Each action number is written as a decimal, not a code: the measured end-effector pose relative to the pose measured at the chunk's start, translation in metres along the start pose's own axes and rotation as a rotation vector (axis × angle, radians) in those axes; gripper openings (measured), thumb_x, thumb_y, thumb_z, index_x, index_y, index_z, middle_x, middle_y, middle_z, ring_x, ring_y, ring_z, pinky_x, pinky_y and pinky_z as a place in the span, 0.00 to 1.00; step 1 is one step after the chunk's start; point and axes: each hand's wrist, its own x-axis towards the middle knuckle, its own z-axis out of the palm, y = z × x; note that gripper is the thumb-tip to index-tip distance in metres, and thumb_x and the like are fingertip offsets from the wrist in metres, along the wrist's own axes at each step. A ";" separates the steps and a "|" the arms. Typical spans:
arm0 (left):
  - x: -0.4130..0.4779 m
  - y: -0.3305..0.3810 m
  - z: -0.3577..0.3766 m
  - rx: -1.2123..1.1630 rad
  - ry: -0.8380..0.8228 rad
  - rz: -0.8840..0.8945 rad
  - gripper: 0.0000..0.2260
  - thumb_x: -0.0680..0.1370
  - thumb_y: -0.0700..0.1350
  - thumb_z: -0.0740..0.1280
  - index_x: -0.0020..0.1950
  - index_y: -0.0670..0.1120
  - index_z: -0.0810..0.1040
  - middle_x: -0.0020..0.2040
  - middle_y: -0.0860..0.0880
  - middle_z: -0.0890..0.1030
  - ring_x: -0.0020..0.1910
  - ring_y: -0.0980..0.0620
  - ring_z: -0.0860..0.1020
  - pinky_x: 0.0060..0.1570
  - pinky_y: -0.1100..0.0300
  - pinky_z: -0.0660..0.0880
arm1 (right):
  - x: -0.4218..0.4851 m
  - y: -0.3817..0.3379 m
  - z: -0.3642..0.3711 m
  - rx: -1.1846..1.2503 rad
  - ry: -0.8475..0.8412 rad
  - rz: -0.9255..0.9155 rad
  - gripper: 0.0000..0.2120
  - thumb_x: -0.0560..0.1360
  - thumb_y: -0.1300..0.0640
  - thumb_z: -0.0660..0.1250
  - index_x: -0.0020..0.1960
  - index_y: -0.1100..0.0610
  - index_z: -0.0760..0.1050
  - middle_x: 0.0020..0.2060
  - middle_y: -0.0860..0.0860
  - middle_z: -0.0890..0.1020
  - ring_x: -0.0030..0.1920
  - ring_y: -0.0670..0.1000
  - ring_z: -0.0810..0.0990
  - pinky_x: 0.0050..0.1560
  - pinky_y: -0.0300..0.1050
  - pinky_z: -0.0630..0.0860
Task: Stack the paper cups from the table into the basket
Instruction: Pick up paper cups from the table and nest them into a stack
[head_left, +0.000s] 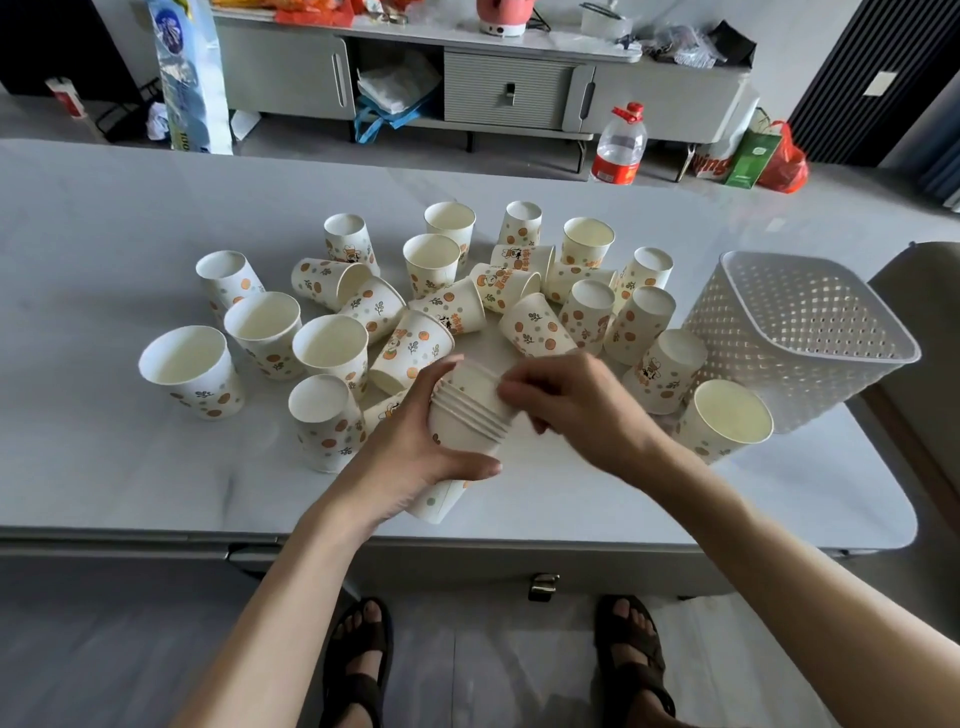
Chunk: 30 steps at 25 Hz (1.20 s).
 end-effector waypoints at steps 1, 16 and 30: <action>0.000 0.000 -0.001 0.018 0.019 -0.007 0.44 0.58 0.50 0.82 0.69 0.68 0.66 0.62 0.58 0.76 0.62 0.56 0.75 0.61 0.55 0.74 | 0.000 -0.003 0.007 -0.034 -0.067 -0.023 0.09 0.79 0.55 0.66 0.41 0.51 0.81 0.24 0.45 0.74 0.26 0.41 0.71 0.32 0.31 0.66; -0.009 -0.013 -0.026 0.038 0.019 -0.159 0.43 0.54 0.47 0.80 0.67 0.55 0.70 0.55 0.53 0.80 0.54 0.53 0.79 0.53 0.56 0.77 | 0.062 0.013 0.052 0.229 -0.242 0.359 0.11 0.76 0.51 0.70 0.40 0.57 0.82 0.29 0.48 0.77 0.26 0.43 0.69 0.25 0.33 0.64; -0.009 0.000 -0.010 0.037 0.007 -0.060 0.46 0.58 0.50 0.80 0.71 0.63 0.63 0.63 0.55 0.76 0.58 0.57 0.76 0.60 0.57 0.74 | 0.001 -0.019 0.012 -0.043 -0.207 0.047 0.16 0.82 0.57 0.59 0.36 0.59 0.70 0.26 0.45 0.68 0.26 0.42 0.63 0.31 0.36 0.62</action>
